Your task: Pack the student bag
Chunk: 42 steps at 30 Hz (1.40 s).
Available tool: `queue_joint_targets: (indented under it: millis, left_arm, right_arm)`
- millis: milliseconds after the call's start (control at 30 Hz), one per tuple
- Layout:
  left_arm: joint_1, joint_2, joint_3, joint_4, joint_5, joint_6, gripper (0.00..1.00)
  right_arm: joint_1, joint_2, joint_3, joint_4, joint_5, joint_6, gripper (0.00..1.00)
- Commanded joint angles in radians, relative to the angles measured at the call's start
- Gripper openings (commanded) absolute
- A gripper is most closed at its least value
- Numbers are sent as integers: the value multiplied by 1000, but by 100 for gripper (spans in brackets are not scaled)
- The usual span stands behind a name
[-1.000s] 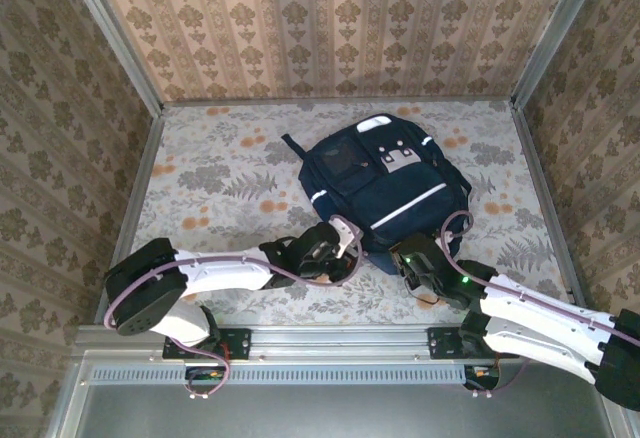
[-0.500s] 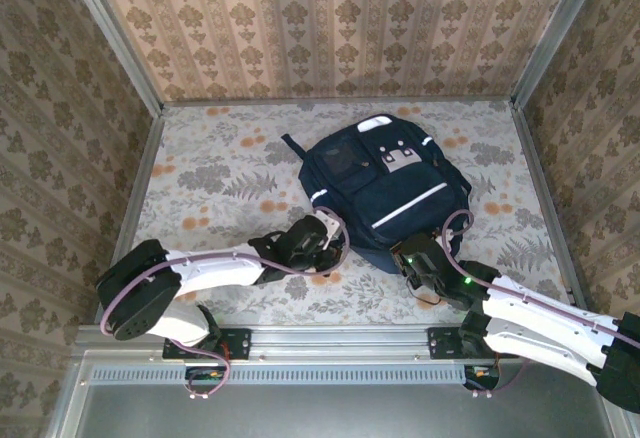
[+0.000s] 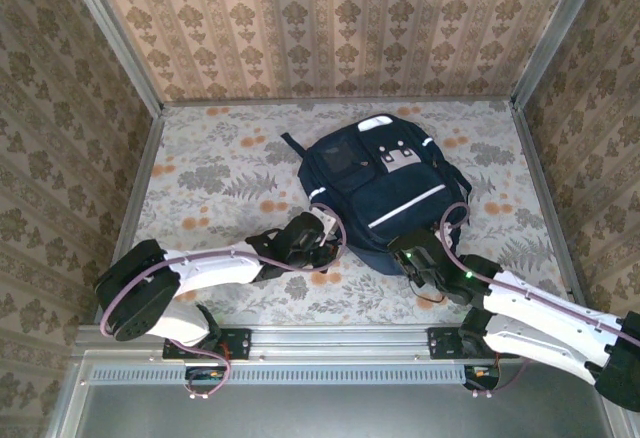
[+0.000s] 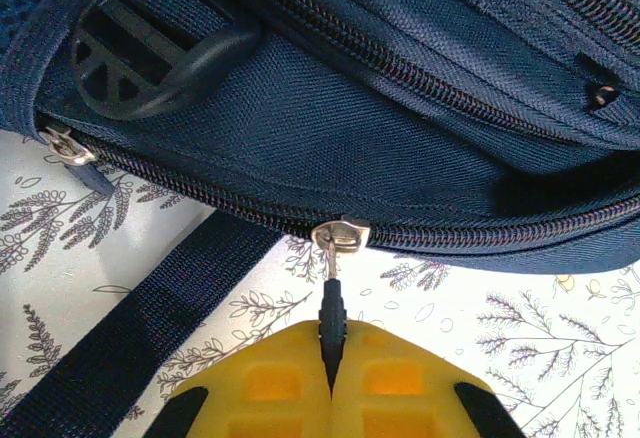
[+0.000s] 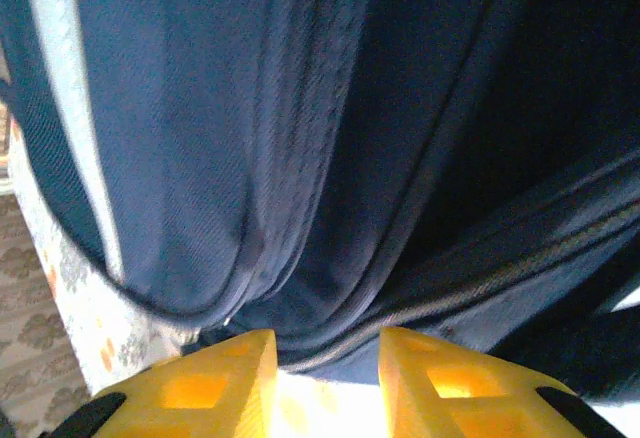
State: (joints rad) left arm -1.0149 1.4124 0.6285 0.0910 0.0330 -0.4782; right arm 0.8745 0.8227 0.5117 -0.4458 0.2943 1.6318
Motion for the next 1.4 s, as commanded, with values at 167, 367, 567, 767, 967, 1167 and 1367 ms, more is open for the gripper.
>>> queue_joint_targets:
  millis: [167,367,567,767,967,1167,1367]
  left_arm:
    - [-63,-21,24,16,-23,-2,0]
    - [-119,-7,58,16,-21,3,0]
    - [-150,4,82,13,-13,13,0]
    - [-170,9,112,15,-2,27,0]
    - [-193,11,125,20,1,38,0]
    - [-194,4,114,21,-4,35,0]
    - [-193,5,114,8,-25,42,0]
  right_arm:
    - [112,86,75,21,-15,164,39]
    - [137,106,40,62,2,223,44]
    - [136,73,5,92,60,255,49]
    - [135,101,-20,132,62,298,50]
    - [112,183,-54,188,33,314,48]
    - [46,236,-69,214,66,213,25]
    - [22,274,-82,258,45,171,0]
